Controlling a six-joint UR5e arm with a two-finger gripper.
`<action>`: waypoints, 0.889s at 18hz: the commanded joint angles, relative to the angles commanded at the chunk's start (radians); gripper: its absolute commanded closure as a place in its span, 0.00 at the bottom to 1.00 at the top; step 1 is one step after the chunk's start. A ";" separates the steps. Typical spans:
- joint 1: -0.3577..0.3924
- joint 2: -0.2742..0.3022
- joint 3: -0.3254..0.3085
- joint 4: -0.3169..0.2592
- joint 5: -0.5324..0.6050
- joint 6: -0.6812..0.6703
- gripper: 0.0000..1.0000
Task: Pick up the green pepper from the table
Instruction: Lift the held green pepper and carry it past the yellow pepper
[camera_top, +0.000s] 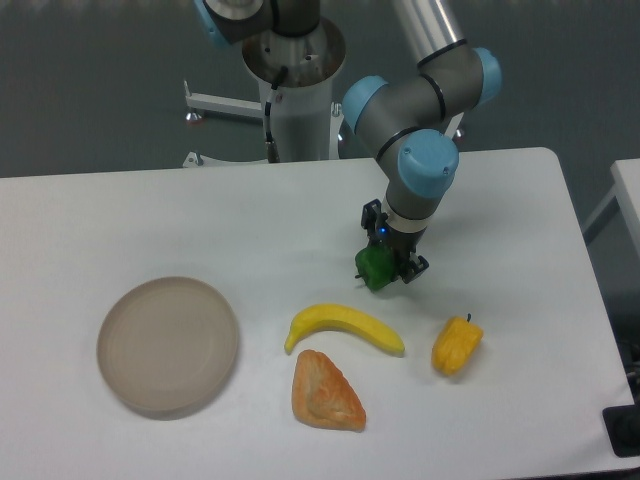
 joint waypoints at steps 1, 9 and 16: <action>0.003 0.000 0.008 0.000 0.000 0.000 0.52; 0.064 -0.034 0.208 -0.043 0.000 0.105 0.51; 0.084 -0.147 0.412 -0.083 0.012 0.123 0.51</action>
